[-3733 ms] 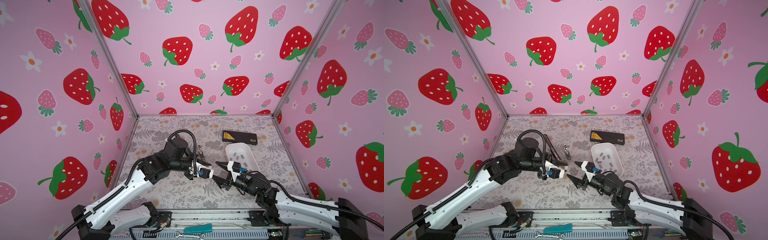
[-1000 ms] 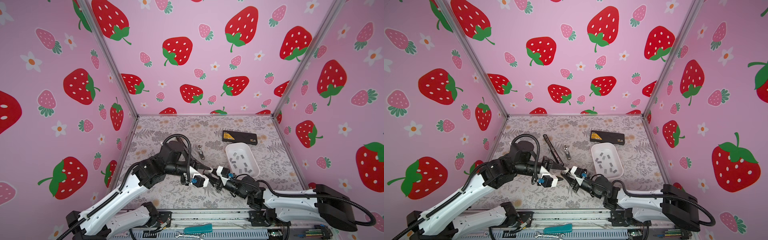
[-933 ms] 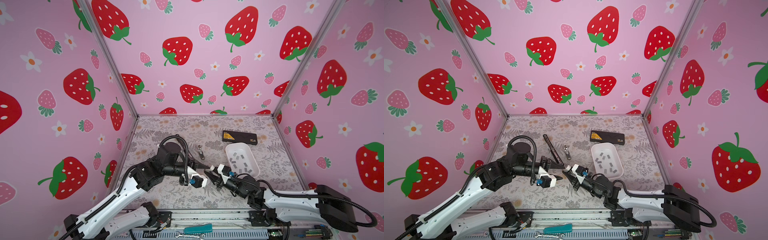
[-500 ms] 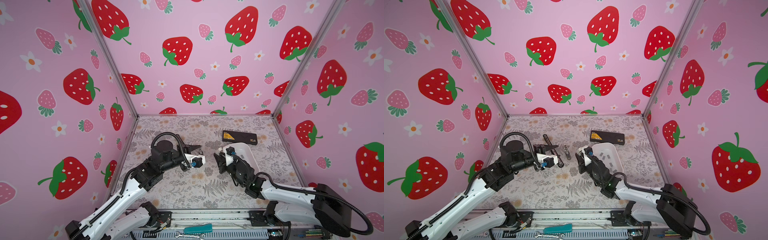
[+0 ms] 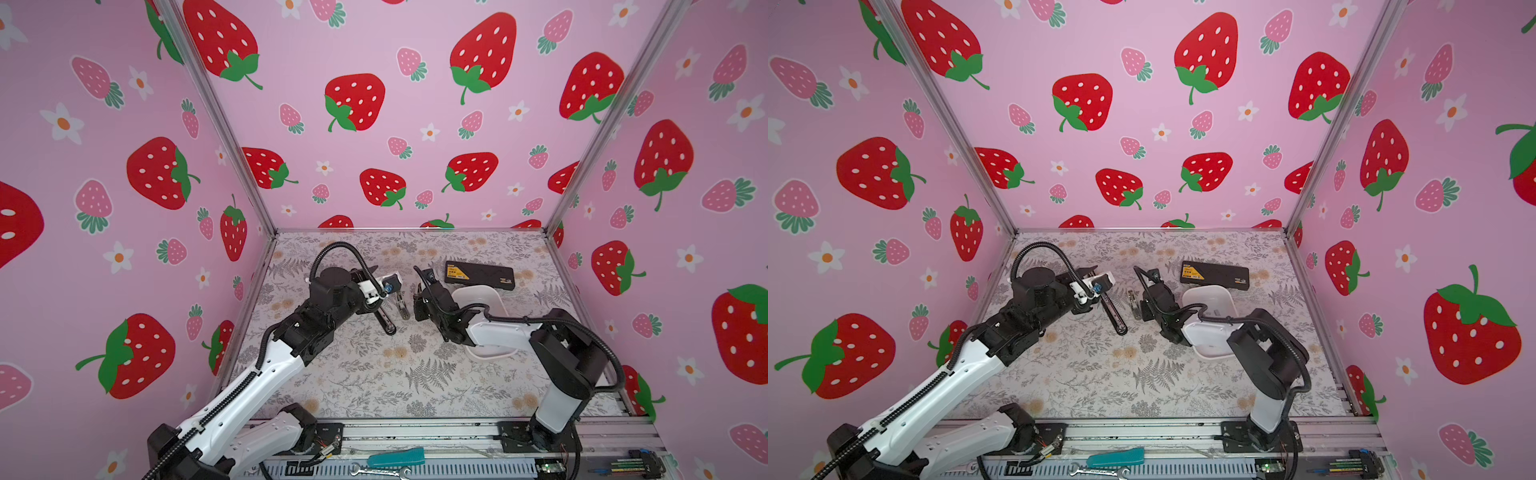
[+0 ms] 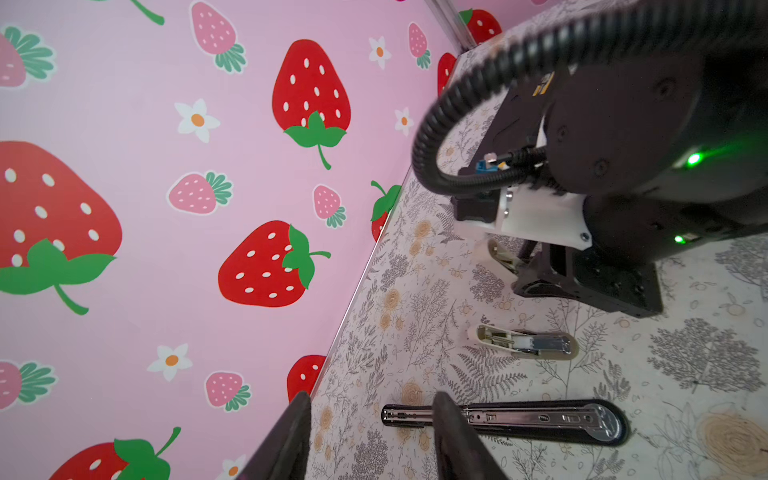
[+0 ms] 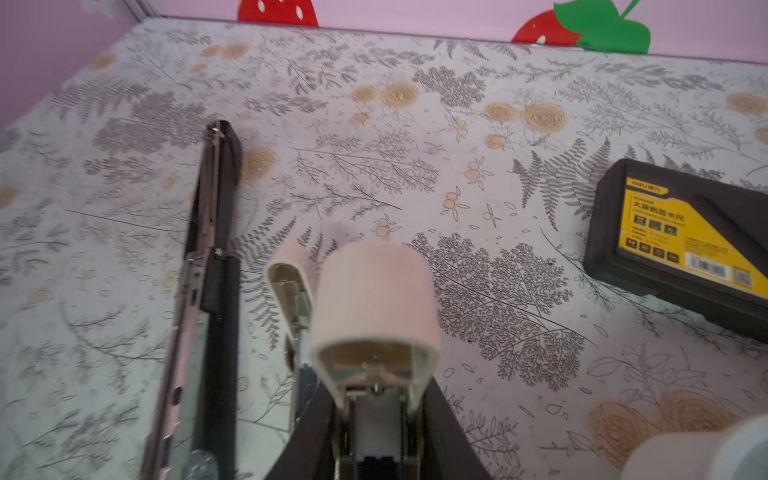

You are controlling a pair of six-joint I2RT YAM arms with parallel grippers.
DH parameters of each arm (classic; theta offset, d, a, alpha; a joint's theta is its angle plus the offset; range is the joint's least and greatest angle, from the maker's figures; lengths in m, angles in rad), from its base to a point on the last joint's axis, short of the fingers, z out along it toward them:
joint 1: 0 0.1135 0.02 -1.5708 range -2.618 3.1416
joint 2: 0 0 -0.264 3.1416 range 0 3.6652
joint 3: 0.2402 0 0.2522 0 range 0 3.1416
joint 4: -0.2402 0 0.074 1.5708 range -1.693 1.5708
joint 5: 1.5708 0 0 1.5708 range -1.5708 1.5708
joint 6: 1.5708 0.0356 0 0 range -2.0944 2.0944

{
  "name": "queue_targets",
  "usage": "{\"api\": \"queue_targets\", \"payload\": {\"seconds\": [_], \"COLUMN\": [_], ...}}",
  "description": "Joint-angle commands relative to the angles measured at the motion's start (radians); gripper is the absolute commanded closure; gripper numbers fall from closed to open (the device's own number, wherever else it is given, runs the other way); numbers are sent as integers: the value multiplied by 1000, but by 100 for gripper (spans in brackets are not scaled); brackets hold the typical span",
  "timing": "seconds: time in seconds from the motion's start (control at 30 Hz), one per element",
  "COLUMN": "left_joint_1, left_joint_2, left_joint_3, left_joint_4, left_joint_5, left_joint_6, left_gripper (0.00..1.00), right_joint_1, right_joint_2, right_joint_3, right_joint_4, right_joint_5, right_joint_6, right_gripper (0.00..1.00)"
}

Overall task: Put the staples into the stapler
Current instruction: 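Lower the beige stapler with the right gripper beside the black stapler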

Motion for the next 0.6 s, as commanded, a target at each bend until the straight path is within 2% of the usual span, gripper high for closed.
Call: {"api": "queue_targets", "payload": {"seconds": [0.0,0.1,0.57], "left_joint_1": [65,96,102], "left_joint_2": [-7,8,12], "left_joint_3": [44,56,66], "left_joint_4": [68,53,34], "left_joint_5": [54,93,123], "left_joint_6": [-122,-132,-128], "left_gripper": [50,51,52], "right_joint_1": [-24,-30,-29], "right_joint_2": [50,78,187], "right_joint_3": [53,74,161], "right_joint_4": [-81,-84,-115], "right_joint_5": [-15,-23,-59], "right_joint_6": [34,40,57], "right_gripper": [90,90,88]}}
